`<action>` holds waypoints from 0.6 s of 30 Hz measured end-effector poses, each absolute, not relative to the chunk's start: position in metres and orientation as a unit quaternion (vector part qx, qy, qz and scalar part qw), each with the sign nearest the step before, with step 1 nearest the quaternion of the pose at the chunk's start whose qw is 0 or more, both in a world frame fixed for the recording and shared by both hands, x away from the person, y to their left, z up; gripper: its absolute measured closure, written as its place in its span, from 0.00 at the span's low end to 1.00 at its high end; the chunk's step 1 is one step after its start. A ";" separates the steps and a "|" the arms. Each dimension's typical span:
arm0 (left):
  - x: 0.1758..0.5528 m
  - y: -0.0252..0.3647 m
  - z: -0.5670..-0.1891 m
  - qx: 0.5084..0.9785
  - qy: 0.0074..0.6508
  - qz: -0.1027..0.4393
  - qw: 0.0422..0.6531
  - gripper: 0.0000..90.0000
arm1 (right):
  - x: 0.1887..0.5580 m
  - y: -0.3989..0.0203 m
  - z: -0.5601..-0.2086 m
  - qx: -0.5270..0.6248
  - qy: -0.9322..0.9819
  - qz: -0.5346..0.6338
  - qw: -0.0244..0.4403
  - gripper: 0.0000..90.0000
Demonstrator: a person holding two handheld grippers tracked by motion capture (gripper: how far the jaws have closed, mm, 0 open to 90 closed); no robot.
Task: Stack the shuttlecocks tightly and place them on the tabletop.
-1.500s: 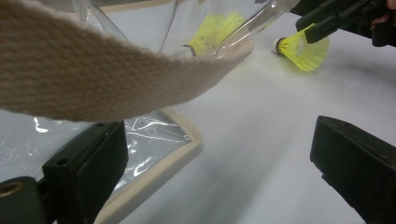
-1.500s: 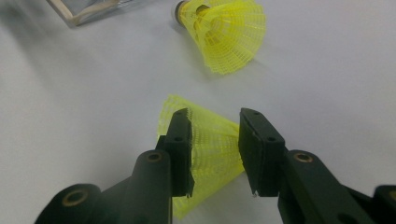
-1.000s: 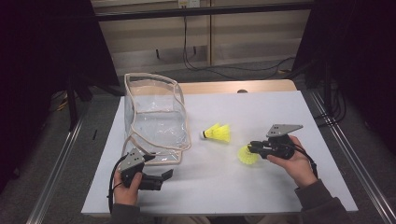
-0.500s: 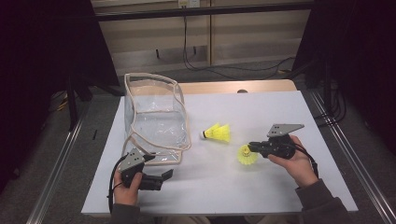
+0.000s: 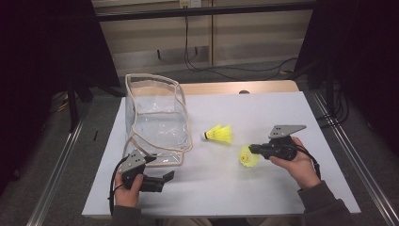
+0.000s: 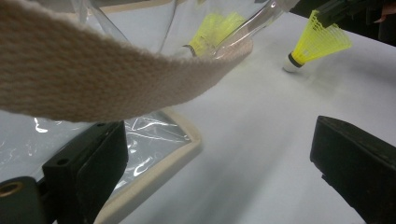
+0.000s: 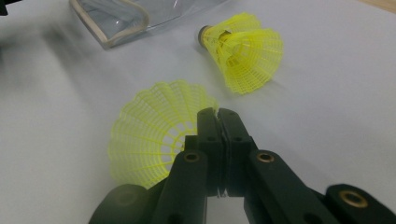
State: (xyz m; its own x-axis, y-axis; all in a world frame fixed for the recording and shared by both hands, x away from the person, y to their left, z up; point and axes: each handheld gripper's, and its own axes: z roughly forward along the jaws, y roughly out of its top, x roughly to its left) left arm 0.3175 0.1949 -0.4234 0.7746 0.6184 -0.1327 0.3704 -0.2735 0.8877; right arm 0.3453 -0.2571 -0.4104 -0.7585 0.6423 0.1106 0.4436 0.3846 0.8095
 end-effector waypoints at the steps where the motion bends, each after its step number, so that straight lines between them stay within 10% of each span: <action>1: 0.318 0.195 -0.423 0.789 0.313 0.120 0.515 0.05 | 0.345 -0.257 -0.410 0.329 0.825 0.446 0.111 0.98; 18: 0.317 0.194 -0.423 0.788 0.314 0.121 0.515 0.05 | 0.344 -0.247 -0.412 0.316 0.825 0.460 0.090 0.98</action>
State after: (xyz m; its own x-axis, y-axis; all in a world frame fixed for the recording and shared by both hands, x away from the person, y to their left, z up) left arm 0.3169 0.1944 -0.4234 0.7735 0.6198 -0.1324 0.3699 -0.2718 0.8884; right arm 0.3443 -0.2470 -0.4123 -0.7838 0.6043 0.1431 0.4391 0.3764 0.8158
